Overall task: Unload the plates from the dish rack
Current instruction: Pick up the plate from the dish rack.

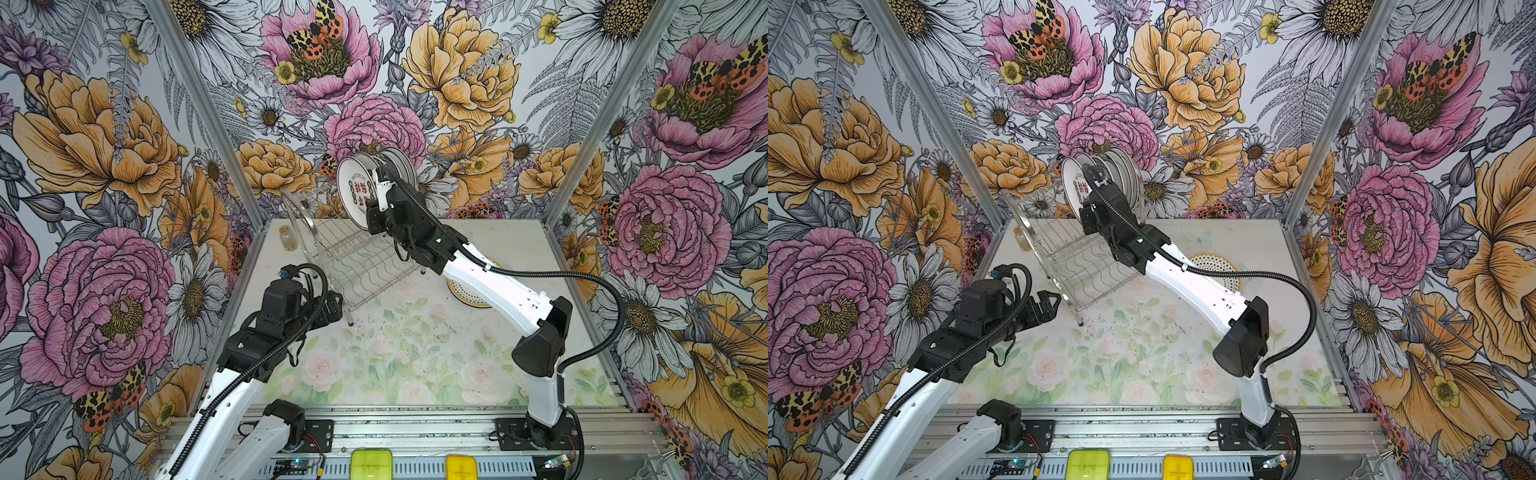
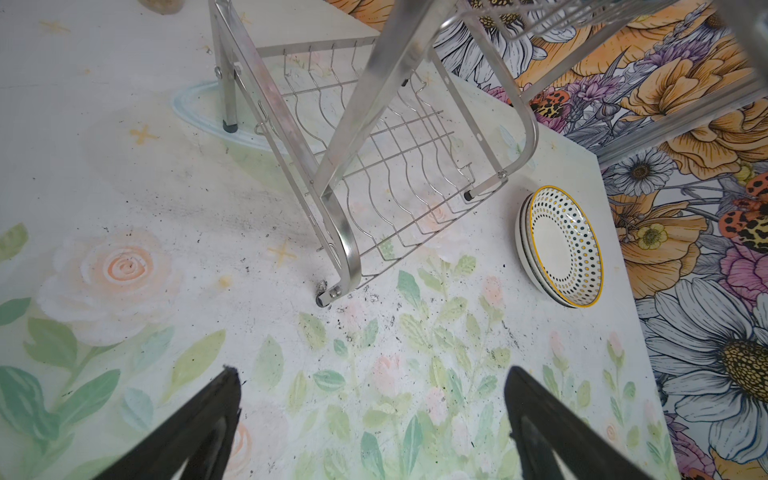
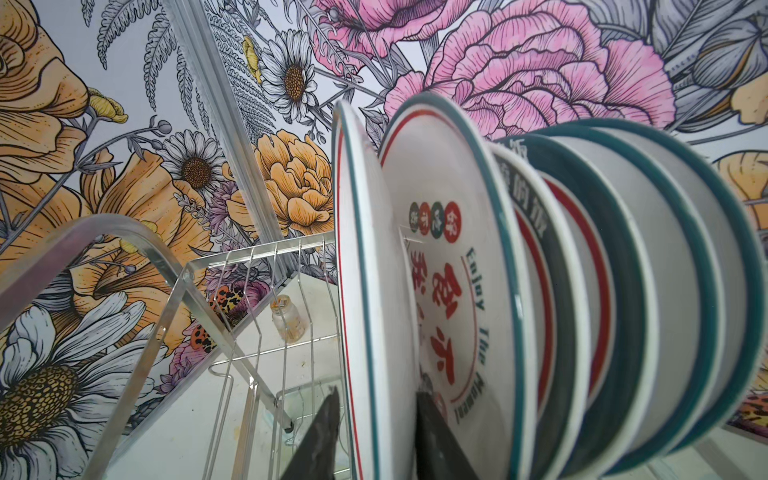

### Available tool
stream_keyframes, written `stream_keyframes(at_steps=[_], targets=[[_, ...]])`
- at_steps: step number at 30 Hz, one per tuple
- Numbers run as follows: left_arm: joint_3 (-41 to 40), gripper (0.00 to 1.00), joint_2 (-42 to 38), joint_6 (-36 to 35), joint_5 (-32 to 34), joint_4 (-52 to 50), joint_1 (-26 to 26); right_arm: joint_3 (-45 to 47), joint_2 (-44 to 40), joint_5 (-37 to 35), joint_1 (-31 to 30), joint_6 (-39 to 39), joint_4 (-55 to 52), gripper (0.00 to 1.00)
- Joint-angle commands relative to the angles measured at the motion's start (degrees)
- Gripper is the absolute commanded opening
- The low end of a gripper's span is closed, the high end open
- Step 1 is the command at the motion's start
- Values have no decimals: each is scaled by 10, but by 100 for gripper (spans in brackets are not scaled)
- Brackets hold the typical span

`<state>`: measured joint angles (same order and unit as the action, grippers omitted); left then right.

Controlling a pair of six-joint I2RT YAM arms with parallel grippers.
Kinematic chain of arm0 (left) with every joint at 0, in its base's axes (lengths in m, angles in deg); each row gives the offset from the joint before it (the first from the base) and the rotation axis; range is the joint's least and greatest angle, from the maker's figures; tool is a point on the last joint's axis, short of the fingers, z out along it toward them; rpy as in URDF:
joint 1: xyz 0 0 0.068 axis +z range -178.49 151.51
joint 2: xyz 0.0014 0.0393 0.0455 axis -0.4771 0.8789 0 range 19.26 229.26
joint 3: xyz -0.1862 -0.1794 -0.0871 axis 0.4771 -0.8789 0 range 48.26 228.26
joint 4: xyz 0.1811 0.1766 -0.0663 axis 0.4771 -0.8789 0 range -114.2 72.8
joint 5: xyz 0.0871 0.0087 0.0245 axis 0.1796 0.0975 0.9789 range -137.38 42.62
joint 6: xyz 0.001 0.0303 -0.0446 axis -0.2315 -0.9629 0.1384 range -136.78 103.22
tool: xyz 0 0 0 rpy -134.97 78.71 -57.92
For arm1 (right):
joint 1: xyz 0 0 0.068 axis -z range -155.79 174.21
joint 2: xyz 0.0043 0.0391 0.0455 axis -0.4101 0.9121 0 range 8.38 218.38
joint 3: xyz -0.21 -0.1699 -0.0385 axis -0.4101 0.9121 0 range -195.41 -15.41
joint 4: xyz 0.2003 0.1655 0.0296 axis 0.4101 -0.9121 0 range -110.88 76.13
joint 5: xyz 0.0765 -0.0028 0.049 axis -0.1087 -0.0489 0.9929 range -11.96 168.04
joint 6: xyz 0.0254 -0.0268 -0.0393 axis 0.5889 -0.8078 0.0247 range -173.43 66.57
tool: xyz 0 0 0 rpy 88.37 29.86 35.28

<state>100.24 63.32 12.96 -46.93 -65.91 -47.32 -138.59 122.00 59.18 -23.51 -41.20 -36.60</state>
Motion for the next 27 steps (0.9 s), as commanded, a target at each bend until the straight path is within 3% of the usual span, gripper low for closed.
stream_keyframes(at_steps=[1,9,17,27], targets=[[21,99,6,-13,-11,-2,7,-25,14,-15,-3,-18,6,26],[28,99,18,-13,-19,-3,9,-46,23,-37,-11,-51,6,16],[29,99,24,-11,-17,-2,8,-78,35,-90,-36,-108,6,0],[29,99,28,-11,-20,-3,8,-140,56,-148,-55,-160,20,0]])
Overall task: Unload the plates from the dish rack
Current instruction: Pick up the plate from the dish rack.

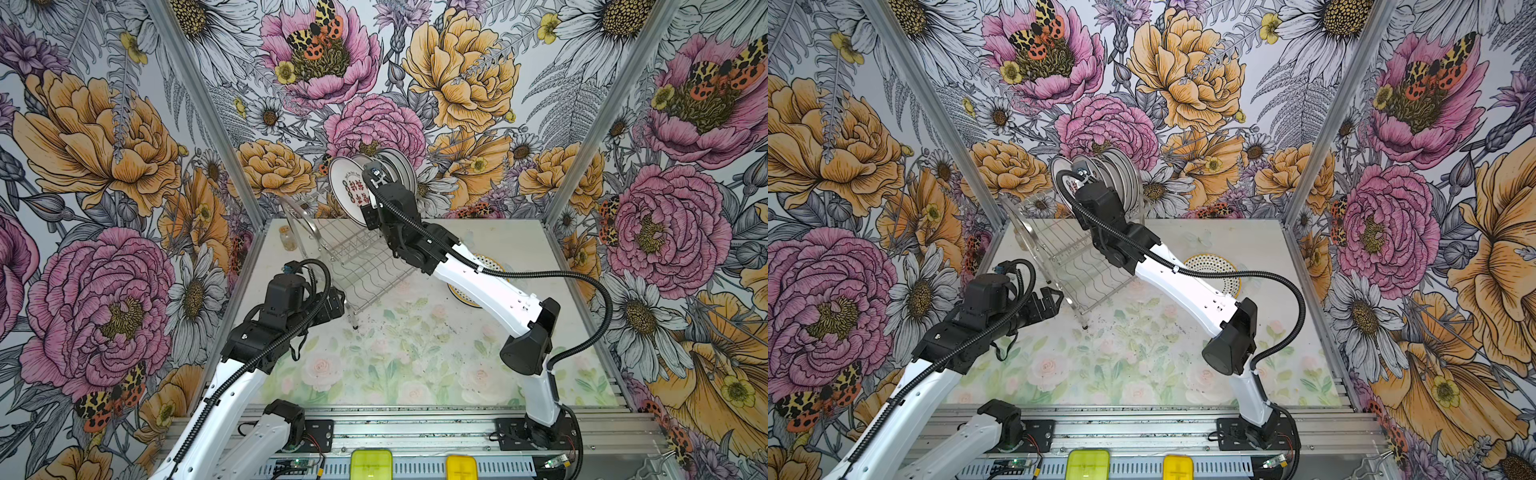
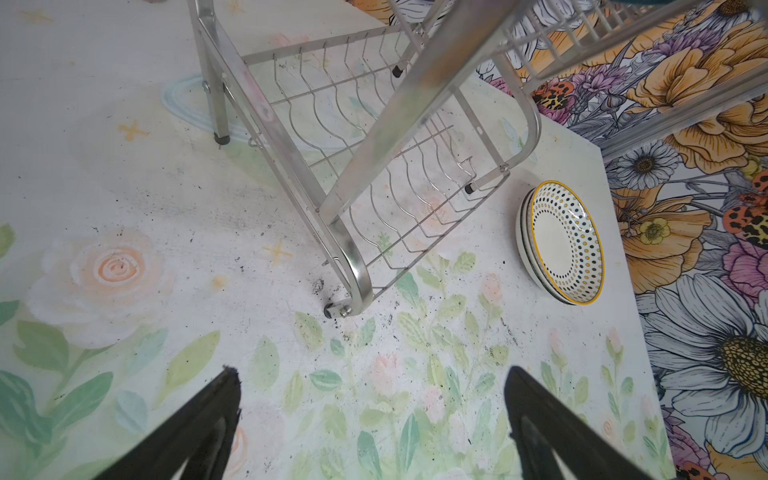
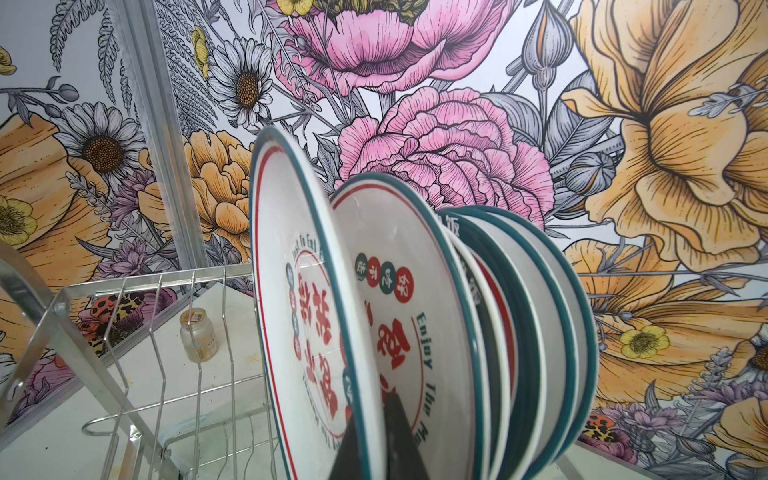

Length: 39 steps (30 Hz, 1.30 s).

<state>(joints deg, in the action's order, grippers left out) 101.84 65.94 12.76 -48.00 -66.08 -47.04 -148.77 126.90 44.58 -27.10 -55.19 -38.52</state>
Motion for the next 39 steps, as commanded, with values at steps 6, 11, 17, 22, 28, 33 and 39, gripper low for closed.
stream_keyframes(at_steps=[6,11,17,22,28,33,39], targets=[[18,99,-5,-6,-24,-4,6,-92,20,-2,-24,-43,50,0],[24,99,-15,-6,-46,-5,5,-119,1,1,-25,-46,50,0],[28,99,-14,-4,-62,-4,-7,-52,-85,-9,-27,-40,50,0],[37,99,-7,6,-24,-3,-56,80,-197,-28,-21,-20,49,0],[50,99,13,25,36,3,-138,293,-364,-7,19,68,49,0],[53,99,36,44,76,23,-202,449,-491,11,53,129,43,0],[52,99,67,61,107,53,-261,567,-574,60,93,222,5,0]])
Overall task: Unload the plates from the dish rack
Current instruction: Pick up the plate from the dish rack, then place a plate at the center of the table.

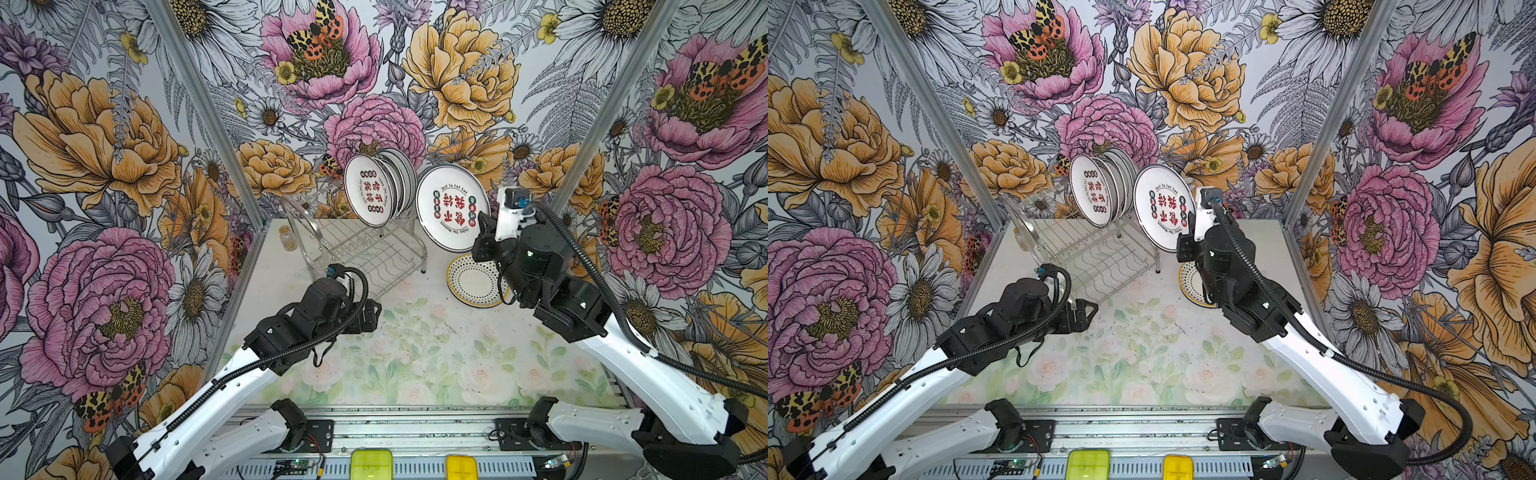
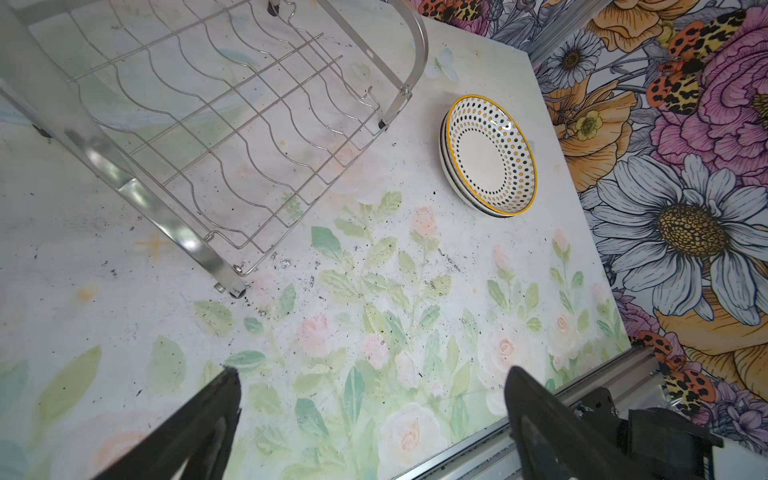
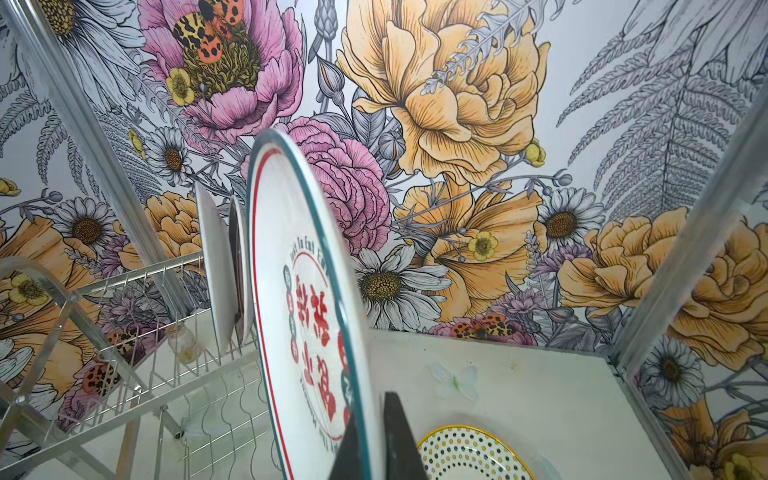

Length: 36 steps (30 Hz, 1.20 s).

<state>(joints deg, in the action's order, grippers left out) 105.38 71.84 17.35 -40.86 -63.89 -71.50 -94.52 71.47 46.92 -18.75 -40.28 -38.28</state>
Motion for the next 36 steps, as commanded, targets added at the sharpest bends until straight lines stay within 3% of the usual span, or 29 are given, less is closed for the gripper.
stream_keyframes(at_steps=[1,8,23,36], targets=[[16,99,13,17,41,39,-27,44,-26,49,14,91,-1,0],[-24,99,42,25,27,131,-64,149,-59,79,37,185,2,0],[-45,96,184,19,-41,332,-69,284,-92,174,89,368,8,0],[-40,90,296,53,-140,440,-4,348,-117,237,114,430,68,0]])
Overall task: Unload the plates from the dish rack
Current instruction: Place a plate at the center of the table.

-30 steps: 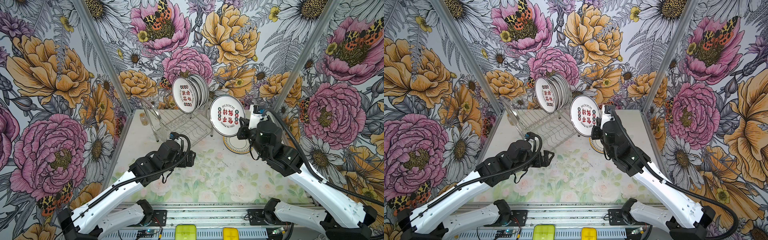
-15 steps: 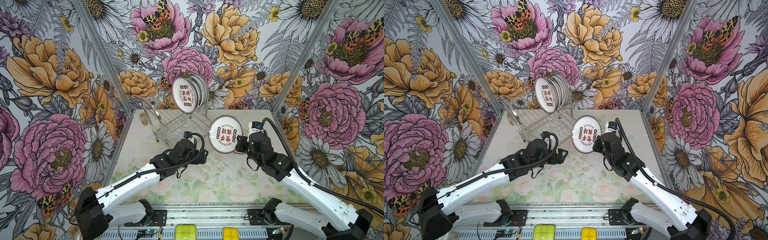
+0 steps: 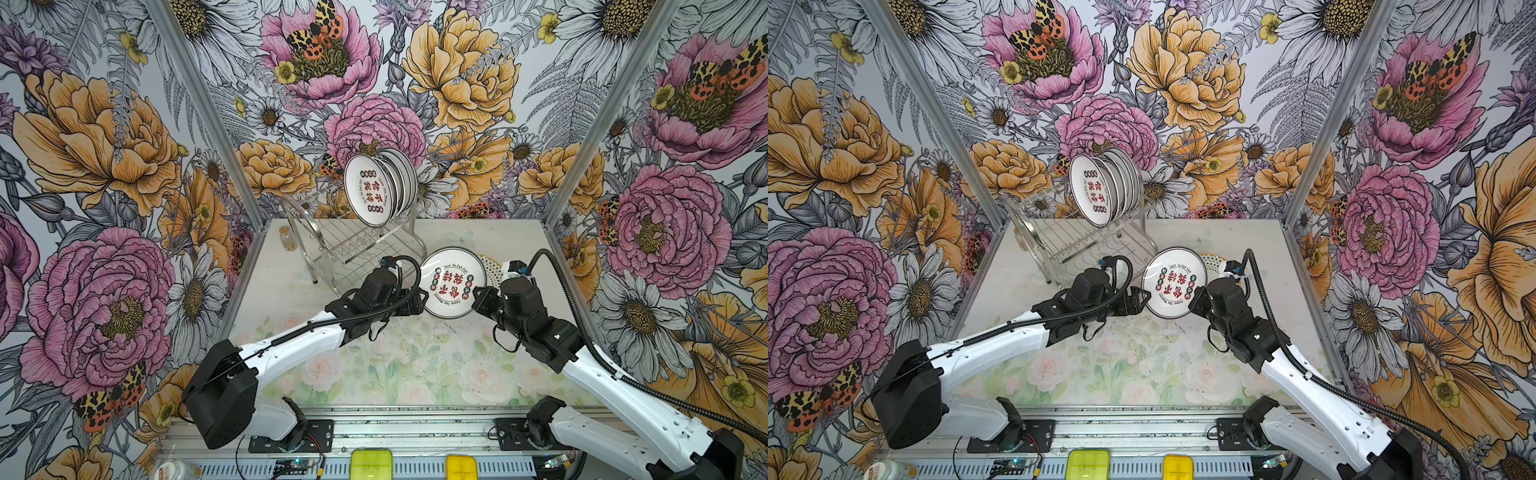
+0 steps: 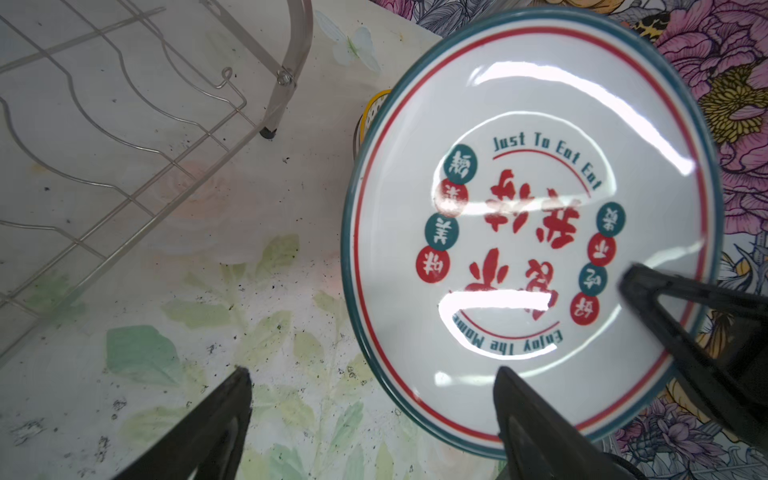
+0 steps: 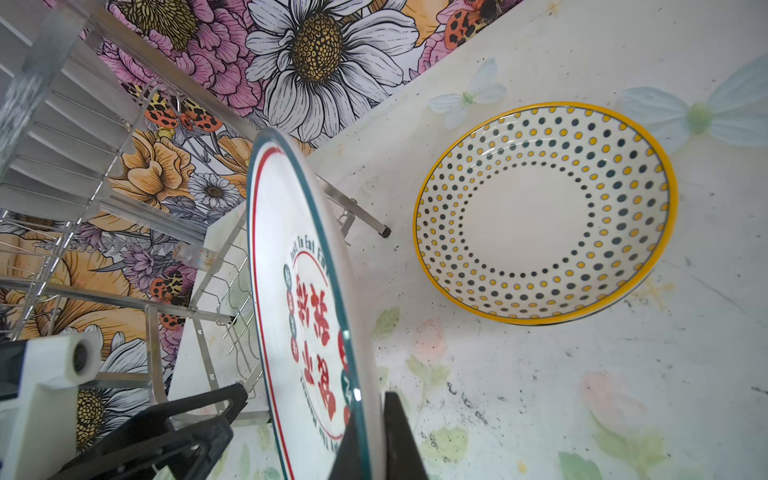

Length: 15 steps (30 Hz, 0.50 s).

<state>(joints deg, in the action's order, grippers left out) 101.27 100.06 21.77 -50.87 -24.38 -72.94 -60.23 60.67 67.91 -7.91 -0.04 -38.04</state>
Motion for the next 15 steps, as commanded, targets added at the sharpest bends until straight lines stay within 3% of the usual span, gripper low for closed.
stream_keyframes(at_steps=[1,7,15], targets=[[2,89,20,10,-45,50,13,8,-9,30,6,29,68,0],[2,77,47,21,-85,100,25,22,-1,68,18,44,95,0],[-4,41,57,28,-116,127,32,41,13,107,39,59,118,0]])
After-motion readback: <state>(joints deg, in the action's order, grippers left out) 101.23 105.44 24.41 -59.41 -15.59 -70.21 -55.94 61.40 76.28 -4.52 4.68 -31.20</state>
